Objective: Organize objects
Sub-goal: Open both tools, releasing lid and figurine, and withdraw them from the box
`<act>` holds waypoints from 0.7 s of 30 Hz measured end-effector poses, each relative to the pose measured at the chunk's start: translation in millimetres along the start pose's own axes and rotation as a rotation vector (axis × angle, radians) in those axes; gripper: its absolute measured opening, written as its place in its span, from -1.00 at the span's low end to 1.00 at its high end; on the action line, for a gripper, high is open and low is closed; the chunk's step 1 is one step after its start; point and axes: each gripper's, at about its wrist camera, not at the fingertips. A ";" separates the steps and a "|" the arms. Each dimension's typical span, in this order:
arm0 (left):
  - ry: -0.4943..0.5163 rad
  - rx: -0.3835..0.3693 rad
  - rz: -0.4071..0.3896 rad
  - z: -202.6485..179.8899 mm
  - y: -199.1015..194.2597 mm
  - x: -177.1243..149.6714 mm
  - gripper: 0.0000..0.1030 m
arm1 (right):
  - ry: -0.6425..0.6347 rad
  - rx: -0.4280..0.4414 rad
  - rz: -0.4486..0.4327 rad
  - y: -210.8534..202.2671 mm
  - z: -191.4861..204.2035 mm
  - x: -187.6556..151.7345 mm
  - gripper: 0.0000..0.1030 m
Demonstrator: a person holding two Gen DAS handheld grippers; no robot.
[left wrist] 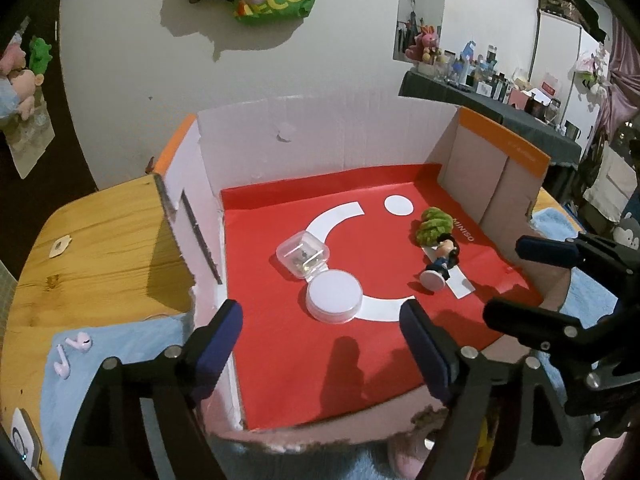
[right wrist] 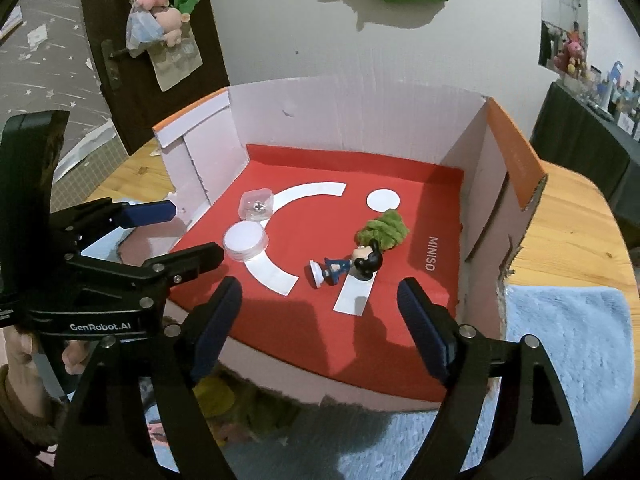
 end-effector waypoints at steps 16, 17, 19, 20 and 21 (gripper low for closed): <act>0.009 0.037 -0.070 -3.3 -36.0 -18.1 0.95 | 0.014 0.000 -0.072 -34.3 6.3 -16.6 0.86; 0.013 0.043 -0.077 -4.6 -39.1 -19.8 0.98 | 0.014 0.000 -0.074 -35.6 6.7 -17.5 0.87; 0.017 0.049 -0.088 -6.1 -43.3 -21.9 1.00 | 0.013 -0.002 -0.079 -38.5 8.1 -19.7 0.90; 0.021 0.052 -0.091 -7.0 -46.0 -23.8 1.00 | 0.013 -0.002 -0.081 -40.0 8.6 -20.8 0.90; 0.025 0.052 -0.092 -7.6 -47.5 -24.9 1.00 | 0.013 -0.004 -0.084 -41.4 9.1 -21.8 0.90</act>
Point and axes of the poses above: each gripper's, at about its wrist camera, not at the fingertips, and y roughly the way its jaws point, z to its left, x to its top, and after that the axes turned 5 degrees about z, right-handed
